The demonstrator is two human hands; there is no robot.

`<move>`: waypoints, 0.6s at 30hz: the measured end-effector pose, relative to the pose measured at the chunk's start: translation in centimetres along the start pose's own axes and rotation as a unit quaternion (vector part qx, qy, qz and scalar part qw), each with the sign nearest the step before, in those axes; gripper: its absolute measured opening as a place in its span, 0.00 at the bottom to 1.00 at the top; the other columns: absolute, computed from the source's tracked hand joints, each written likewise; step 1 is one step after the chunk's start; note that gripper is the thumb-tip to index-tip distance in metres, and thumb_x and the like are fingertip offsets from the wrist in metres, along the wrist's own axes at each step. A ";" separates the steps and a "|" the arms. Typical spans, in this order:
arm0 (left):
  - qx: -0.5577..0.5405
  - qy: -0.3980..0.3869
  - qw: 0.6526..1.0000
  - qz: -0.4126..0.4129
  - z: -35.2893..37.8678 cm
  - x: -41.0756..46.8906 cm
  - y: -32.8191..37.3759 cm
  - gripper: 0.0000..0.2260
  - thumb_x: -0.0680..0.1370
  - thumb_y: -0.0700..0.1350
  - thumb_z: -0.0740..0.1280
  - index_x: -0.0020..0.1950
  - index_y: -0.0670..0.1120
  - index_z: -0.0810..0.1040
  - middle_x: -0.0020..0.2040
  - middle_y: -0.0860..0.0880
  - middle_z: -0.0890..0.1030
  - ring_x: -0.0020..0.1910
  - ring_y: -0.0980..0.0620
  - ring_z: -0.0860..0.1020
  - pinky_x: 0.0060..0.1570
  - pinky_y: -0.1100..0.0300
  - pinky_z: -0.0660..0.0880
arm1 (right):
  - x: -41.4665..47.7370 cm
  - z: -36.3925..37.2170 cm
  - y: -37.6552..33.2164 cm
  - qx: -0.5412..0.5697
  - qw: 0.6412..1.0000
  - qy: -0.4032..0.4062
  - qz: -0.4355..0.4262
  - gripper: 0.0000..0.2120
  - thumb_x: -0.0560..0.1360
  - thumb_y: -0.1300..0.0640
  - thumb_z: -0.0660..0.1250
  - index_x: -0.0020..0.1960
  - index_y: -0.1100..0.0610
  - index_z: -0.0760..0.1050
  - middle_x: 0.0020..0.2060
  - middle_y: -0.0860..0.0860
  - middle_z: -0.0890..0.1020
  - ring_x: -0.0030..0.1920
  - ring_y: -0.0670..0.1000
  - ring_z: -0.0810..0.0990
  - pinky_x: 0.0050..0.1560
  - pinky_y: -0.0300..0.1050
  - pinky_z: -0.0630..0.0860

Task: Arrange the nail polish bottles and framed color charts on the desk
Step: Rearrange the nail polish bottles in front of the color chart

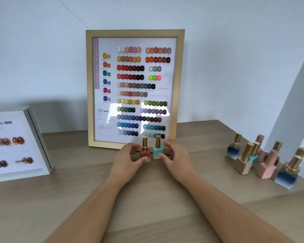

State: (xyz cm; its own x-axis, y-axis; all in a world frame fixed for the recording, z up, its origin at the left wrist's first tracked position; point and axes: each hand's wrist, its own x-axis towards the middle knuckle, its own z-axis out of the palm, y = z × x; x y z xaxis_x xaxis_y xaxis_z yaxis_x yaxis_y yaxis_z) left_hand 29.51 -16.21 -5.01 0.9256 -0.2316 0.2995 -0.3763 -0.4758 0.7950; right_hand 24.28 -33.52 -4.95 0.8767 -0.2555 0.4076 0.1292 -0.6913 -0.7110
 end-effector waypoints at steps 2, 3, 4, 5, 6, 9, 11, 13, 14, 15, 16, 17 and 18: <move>-0.002 -0.015 1.000 0.007 0.1 0.4 0.0 0.17 0.69 0.49 0.74 0.55 0.54 0.73 0.50 0.58 0.78 0.50 0.60 0.76 0.48 0.66 0.72 | 0.5 0.3 0.1 0.003 1.000 0.004 -0.005 0.20 0.73 0.54 0.69 0.64 0.51 0.71 0.57 0.47 0.77 0.55 0.44 0.75 0.60 0.41 0.73; -0.004 -0.021 1.000 0.010 0.1 0.5 0.0 0.16 0.70 0.48 0.74 0.54 0.53 0.74 0.49 0.58 0.79 0.49 0.61 0.76 0.46 0.69 0.71 | 0.6 0.5 0.2 0.003 1.000 0.004 -0.008 0.19 0.73 0.54 0.69 0.63 0.52 0.72 0.57 0.47 0.77 0.54 0.44 0.75 0.59 0.40 0.72; -0.005 -0.025 1.000 0.013 0.1 0.6 0.0 0.15 0.70 0.48 0.74 0.54 0.52 0.76 0.48 0.58 0.79 0.48 0.62 0.76 0.44 0.71 0.70 | 0.8 0.7 0.2 0.001 1.000 0.004 -0.011 0.19 0.73 0.55 0.69 0.63 0.52 0.72 0.56 0.47 0.77 0.53 0.44 0.75 0.58 0.38 0.72; -0.004 -0.027 0.999 0.016 0.1 0.7 0.0 0.14 0.70 0.48 0.74 0.53 0.52 0.77 0.47 0.57 0.80 0.46 0.63 0.77 0.43 0.72 0.70 | 0.9 0.8 0.2 -0.002 1.000 0.002 -0.012 0.19 0.73 0.55 0.69 0.63 0.52 0.72 0.56 0.47 0.77 0.53 0.43 0.75 0.57 0.37 0.71; -0.002 -0.028 0.999 0.018 0.1 0.7 0.0 0.13 0.70 0.48 0.73 0.53 0.51 0.77 0.47 0.57 0.80 0.45 0.63 0.77 0.42 0.72 0.70 | 1.0 0.9 0.2 -0.004 1.000 0.000 -0.012 0.19 0.73 0.55 0.69 0.63 0.52 0.73 0.56 0.48 0.77 0.53 0.43 0.75 0.57 0.36 0.70; 0.000 -0.026 0.999 0.019 0.1 0.7 0.0 0.10 0.71 0.47 0.73 0.52 0.51 0.79 0.45 0.56 0.81 0.44 0.62 0.77 0.44 0.70 0.71 | 1.2 1.1 0.2 -0.015 1.000 -0.012 -0.010 0.18 0.73 0.54 0.68 0.62 0.53 0.73 0.56 0.48 0.78 0.53 0.45 0.75 0.59 0.41 0.72; -0.006 -0.021 1.000 0.018 0.0 0.6 0.0 0.09 0.71 0.46 0.73 0.51 0.51 0.79 0.44 0.56 0.82 0.43 0.62 0.78 0.43 0.71 0.70 | 1.2 1.1 0.2 -0.019 0.999 -0.027 0.000 0.18 0.73 0.53 0.68 0.62 0.52 0.73 0.56 0.48 0.78 0.55 0.45 0.74 0.61 0.43 0.72; -0.009 -0.017 1.000 0.015 -0.1 0.6 0.1 0.09 0.71 0.46 0.73 0.50 0.51 0.80 0.43 0.56 0.82 0.43 0.63 0.77 0.41 0.72 0.70 | 1.1 1.1 0.1 -0.022 0.999 -0.039 0.010 0.18 0.74 0.53 0.67 0.62 0.53 0.72 0.56 0.48 0.77 0.54 0.44 0.73 0.60 0.40 0.70; -0.009 -0.017 1.000 0.014 -0.1 0.5 0.1 0.09 0.71 0.46 0.73 0.50 0.51 0.79 0.43 0.57 0.82 0.42 0.63 0.77 0.41 0.73 0.70 | 1.0 0.9 0.0 -0.021 0.999 -0.041 0.013 0.17 0.74 0.53 0.67 0.62 0.53 0.73 0.56 0.49 0.77 0.54 0.44 0.73 0.59 0.39 0.70; -0.008 -0.017 1.000 0.014 -0.2 0.4 0.2 0.08 0.71 0.46 0.73 0.50 0.51 0.79 0.43 0.57 0.81 0.43 0.63 0.77 0.40 0.72 0.69 | 0.8 0.7 -0.2 -0.016 0.999 -0.038 0.019 0.17 0.74 0.54 0.67 0.61 0.54 0.73 0.56 0.49 0.78 0.54 0.45 0.74 0.58 0.39 0.71; -0.008 -0.016 1.000 0.012 -0.3 0.3 0.3 0.08 0.71 0.46 0.72 0.49 0.52 0.79 0.43 0.57 0.81 0.43 0.63 0.77 0.40 0.72 0.69 | 0.5 0.5 -0.3 -0.008 0.999 -0.035 0.027 0.16 0.74 0.54 0.67 0.61 0.54 0.73 0.56 0.50 0.78 0.53 0.45 0.75 0.57 0.39 0.72; -0.010 -0.015 1.000 0.010 -0.4 0.1 0.3 0.08 0.71 0.46 0.72 0.49 0.52 0.79 0.43 0.56 0.81 0.43 0.62 0.77 0.39 0.73 0.69 | 0.1 0.1 -0.4 0.003 0.999 -0.031 0.037 0.16 0.74 0.54 0.67 0.61 0.54 0.73 0.55 0.49 0.77 0.52 0.45 0.75 0.56 0.38 0.73; -0.013 -0.014 1.000 0.009 -0.5 -0.1 0.5 0.08 0.71 0.45 0.72 0.49 0.52 0.78 0.43 0.56 0.81 0.43 0.62 0.77 0.39 0.73 0.68 | -0.5 -0.4 -0.4 0.013 0.998 -0.028 0.046 0.16 0.75 0.55 0.66 0.62 0.54 0.72 0.55 0.48 0.77 0.51 0.43 0.75 0.52 0.35 0.73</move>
State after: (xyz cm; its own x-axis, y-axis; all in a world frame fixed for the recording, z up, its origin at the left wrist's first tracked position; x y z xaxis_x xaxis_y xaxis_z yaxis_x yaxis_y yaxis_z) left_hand 29.31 -16.02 -4.40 0.9171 -0.2629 0.2998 -0.3912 -0.4486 0.8036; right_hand 23.63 -33.35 -4.64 0.9096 -0.2785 0.3083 0.0582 -0.6494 -0.7582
